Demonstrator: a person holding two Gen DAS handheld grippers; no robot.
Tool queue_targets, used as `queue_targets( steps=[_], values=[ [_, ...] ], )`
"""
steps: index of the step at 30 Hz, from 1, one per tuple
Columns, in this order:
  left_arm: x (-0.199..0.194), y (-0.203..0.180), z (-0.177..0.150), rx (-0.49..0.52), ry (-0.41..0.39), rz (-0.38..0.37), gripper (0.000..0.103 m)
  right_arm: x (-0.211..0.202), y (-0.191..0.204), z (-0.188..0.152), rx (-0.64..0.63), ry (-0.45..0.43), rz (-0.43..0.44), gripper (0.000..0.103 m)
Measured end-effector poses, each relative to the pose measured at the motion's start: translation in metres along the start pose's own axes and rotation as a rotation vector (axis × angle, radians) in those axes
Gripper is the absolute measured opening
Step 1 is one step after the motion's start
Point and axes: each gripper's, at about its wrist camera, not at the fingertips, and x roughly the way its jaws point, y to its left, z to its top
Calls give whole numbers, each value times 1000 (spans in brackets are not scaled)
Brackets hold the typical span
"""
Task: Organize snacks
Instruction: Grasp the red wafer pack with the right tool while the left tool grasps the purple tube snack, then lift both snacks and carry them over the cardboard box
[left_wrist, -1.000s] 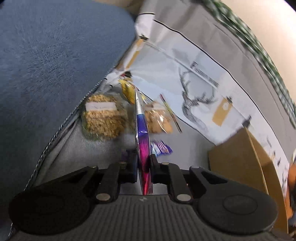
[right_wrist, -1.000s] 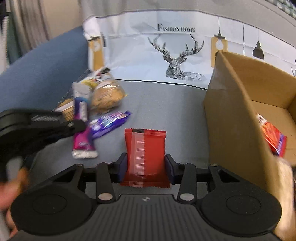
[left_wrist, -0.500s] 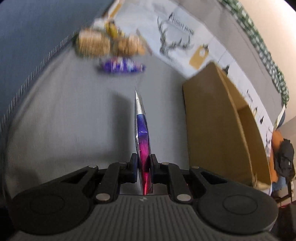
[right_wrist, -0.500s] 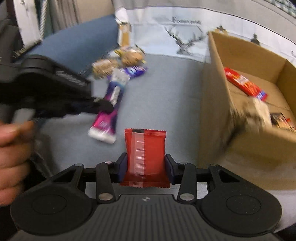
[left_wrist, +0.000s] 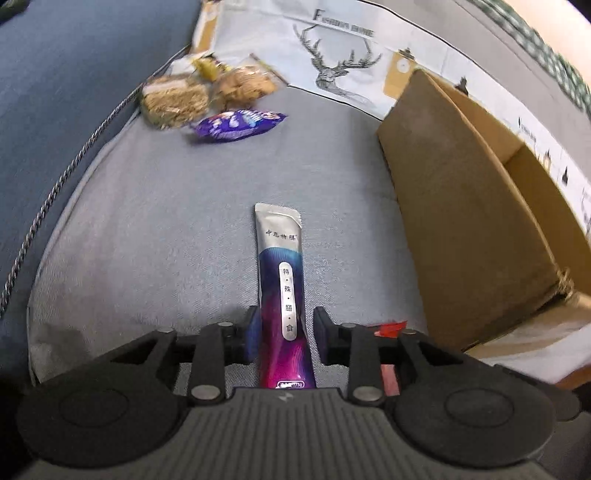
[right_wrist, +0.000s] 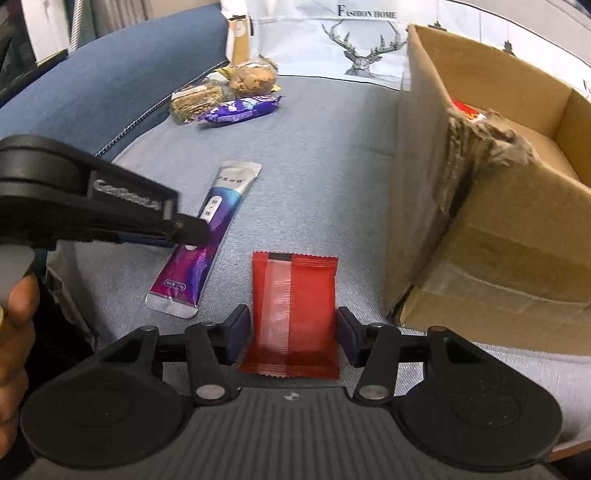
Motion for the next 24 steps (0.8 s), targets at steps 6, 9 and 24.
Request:
queue_targets(
  steps=[6,9,24],
  values=[
    [9,-9,-2,45,5,26,36,1,-2,-1,-12,-4,1,54],
    [11,-10,-2,54,2,29,36,1,0,-3,-29,-8,-3,54],
    [15,-17,-5,118,-4,67,27,-2,2,-7,-29,-55,-16,45]
  ],
)
